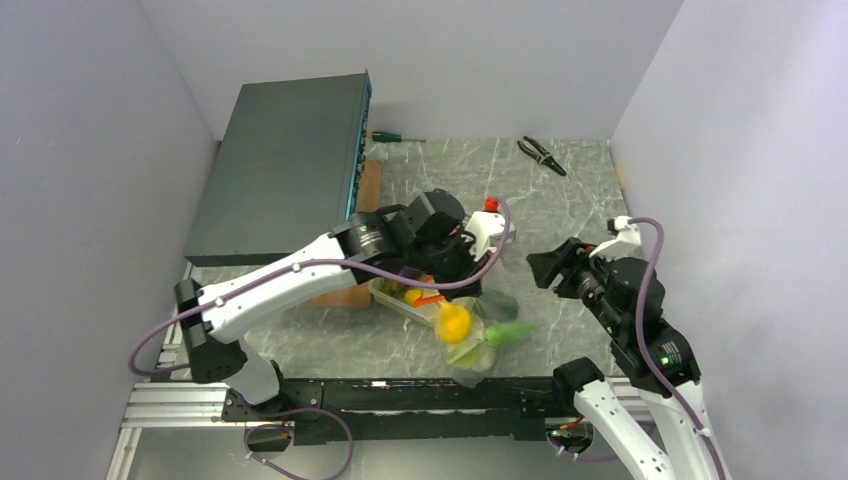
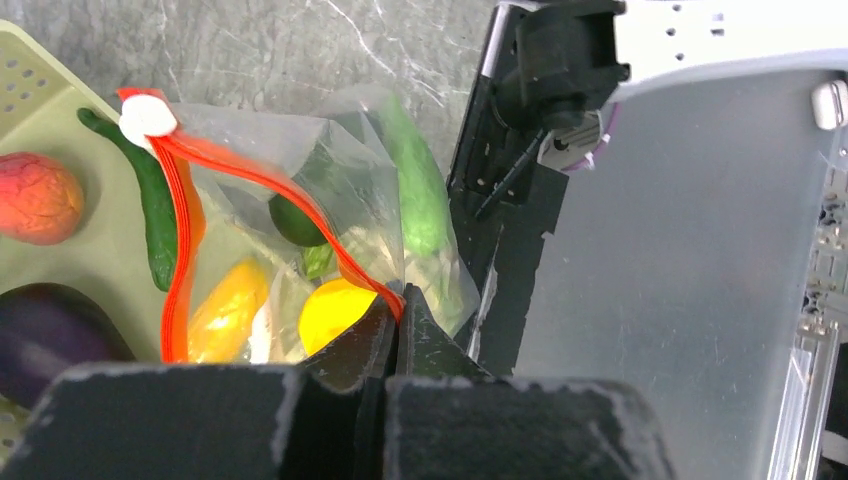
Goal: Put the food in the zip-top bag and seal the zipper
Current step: Adjust the zipper food storage bag at the center of the board.
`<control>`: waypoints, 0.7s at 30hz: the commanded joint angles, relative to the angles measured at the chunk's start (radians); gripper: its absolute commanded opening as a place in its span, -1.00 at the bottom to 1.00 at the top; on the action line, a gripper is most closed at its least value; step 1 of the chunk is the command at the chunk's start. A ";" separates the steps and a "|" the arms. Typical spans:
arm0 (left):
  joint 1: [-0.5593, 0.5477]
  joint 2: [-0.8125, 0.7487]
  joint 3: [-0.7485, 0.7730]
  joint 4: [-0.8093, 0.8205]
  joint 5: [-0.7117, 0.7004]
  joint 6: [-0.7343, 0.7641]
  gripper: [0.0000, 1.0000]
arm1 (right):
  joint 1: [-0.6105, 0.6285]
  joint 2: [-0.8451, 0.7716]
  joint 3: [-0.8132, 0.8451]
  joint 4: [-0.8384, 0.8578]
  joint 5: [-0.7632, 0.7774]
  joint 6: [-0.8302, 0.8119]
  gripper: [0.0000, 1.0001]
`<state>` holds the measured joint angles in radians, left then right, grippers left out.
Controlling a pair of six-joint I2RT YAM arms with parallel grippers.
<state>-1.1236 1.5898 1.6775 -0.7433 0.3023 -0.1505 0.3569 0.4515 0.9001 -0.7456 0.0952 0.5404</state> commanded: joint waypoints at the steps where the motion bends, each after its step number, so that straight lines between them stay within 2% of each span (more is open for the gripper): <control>1: -0.001 -0.120 0.009 -0.074 0.035 0.090 -1.00 | 0.001 0.043 -0.044 0.157 -0.279 -0.026 0.29; 7: 0.002 -0.193 -0.069 -0.114 0.047 0.139 -1.00 | 0.001 0.076 -0.201 0.445 -0.632 0.007 0.27; 11: 0.002 -0.206 -0.124 -0.077 0.072 0.139 -1.00 | 0.001 0.082 -0.287 0.634 -0.794 0.055 0.27; 14: 0.002 -0.209 -0.178 -0.039 0.068 0.130 -1.00 | -0.001 0.083 -0.330 0.707 -0.862 0.073 0.35; 21: 0.001 -0.203 -0.251 0.005 0.024 0.105 -1.00 | -0.001 0.093 -0.371 0.764 -0.944 0.106 0.31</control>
<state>-1.1225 1.4021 1.4300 -0.8097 0.3412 -0.0414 0.3569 0.5507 0.5495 -0.1173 -0.7570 0.6151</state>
